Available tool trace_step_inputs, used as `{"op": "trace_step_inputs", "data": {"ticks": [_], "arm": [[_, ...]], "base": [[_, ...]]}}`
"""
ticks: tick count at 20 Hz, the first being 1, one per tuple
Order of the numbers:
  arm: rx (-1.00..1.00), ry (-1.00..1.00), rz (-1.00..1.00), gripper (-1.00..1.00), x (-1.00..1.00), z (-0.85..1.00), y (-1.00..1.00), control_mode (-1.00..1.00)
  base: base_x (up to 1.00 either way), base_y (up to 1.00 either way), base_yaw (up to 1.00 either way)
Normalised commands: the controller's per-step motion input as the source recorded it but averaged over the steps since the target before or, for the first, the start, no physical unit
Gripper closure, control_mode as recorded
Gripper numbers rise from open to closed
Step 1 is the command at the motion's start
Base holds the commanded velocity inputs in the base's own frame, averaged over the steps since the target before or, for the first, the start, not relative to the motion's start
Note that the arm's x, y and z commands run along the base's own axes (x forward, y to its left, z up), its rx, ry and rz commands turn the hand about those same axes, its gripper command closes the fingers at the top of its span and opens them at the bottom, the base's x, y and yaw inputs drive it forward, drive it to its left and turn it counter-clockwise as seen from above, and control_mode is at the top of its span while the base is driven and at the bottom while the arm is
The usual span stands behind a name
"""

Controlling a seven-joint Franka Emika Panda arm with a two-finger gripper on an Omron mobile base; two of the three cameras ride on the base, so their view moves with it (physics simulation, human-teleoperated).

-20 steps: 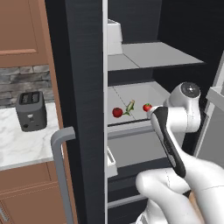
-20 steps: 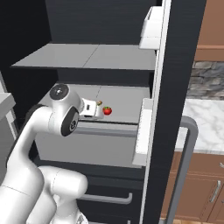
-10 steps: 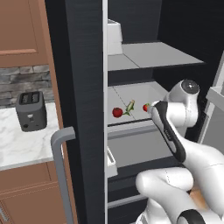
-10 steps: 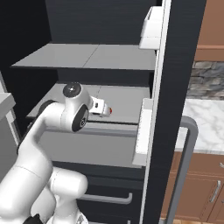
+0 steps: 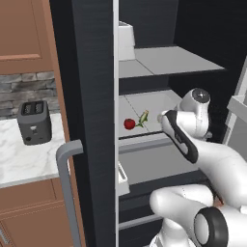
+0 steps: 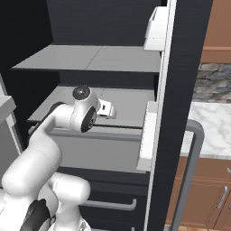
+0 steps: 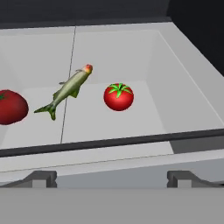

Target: Place one tomato and one fish in each tupperware on the nearby counter, to pack two identical lunches.

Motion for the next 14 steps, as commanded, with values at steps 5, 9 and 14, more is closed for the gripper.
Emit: {"op": "trace_step_inputs", "data": {"ticks": [5, 9, 14], "arm": [[0.00, 0.00, 0.00, -1.00, 0.41, -0.20, -0.04, -1.00], [0.00, 0.00, 0.00, -1.00, 0.36, -0.20, -0.14, -1.00], [0.00, 0.00, 0.00, -1.00, 0.40, -0.19, -0.10, -1.00]], "base": [[0.00, 0.00, 0.00], [0.00, 0.00, 0.00], [0.00, 0.00, 0.00]]}}
